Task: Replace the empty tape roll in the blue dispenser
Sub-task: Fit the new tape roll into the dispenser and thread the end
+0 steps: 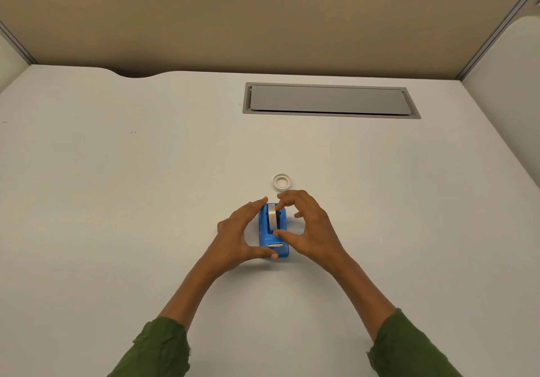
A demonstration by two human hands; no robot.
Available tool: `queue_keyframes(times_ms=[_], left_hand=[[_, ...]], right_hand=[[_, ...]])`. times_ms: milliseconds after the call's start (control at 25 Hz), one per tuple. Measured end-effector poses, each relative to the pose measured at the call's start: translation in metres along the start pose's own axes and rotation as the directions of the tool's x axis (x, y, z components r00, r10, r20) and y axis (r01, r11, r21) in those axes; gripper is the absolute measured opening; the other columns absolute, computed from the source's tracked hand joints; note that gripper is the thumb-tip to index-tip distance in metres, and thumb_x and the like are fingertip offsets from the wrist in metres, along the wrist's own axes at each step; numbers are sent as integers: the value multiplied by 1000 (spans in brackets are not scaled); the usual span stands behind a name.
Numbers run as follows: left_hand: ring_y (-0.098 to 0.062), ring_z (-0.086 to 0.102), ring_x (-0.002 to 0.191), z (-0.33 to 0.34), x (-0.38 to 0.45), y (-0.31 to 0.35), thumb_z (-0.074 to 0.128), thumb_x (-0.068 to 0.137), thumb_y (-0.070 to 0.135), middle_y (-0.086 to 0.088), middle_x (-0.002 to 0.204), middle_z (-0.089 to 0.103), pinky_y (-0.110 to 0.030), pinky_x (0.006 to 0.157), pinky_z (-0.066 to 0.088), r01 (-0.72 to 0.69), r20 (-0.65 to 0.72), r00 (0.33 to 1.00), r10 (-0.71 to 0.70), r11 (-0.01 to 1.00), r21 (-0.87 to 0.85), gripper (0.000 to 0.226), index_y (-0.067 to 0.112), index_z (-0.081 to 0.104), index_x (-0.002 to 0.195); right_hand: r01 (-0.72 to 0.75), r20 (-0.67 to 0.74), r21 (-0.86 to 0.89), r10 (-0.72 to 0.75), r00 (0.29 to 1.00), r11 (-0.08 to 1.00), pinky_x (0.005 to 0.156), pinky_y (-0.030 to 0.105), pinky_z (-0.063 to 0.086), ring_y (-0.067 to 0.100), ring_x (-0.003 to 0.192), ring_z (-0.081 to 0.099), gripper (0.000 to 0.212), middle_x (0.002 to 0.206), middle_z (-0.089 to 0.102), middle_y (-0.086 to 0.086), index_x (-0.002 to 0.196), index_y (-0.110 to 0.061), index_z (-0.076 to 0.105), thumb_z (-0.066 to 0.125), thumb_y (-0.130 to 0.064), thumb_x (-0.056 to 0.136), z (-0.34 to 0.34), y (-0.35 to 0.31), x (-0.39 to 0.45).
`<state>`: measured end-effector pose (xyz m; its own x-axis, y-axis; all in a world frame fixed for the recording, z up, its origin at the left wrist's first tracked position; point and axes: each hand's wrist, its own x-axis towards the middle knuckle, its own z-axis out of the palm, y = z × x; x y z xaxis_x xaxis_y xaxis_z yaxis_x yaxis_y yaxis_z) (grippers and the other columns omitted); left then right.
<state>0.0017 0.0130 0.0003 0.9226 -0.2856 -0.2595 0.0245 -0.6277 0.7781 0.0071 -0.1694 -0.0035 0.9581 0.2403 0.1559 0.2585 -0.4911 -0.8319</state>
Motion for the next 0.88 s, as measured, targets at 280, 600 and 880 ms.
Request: queue_keyframes(times_ms=[280, 600, 880], left_hand=[[-13, 25, 139, -2, 1, -3, 81, 57, 49, 14, 151, 27, -44, 114, 22, -7, 11, 1000, 7, 1000, -29, 103, 43, 20, 140], [-1, 37, 126, -1, 1, 1, 73, 69, 49, 20, 142, 39, -34, 107, 33, -43, -80, 996, 30, 986, -164, 76, 45, 35, 134], [-7, 43, 125, 4, 7, -4, 68, 78, 37, 15, 137, 47, -39, 107, 36, -93, -138, 988, 77, 989, -115, 57, 37, 44, 130]], right_hand=[[22, -82, 49, -18, 996, 999, 69, 20, 53, 8, 102, 55, 23, 107, 58, -6, 93, -17, 61, 75, -13, 74, 2, 1, 5], [16, -122, 34, -11, 992, 999, 60, 18, 52, 10, 82, 63, 13, 96, 65, 0, 95, -19, 72, 69, -14, 83, -2, 2, 11], [-59, -9, 80, 60, 998, 995, 63, 22, 55, 11, 89, 61, 40, 105, 63, -5, 111, -25, 65, 79, -21, 73, -6, -1, 10]])
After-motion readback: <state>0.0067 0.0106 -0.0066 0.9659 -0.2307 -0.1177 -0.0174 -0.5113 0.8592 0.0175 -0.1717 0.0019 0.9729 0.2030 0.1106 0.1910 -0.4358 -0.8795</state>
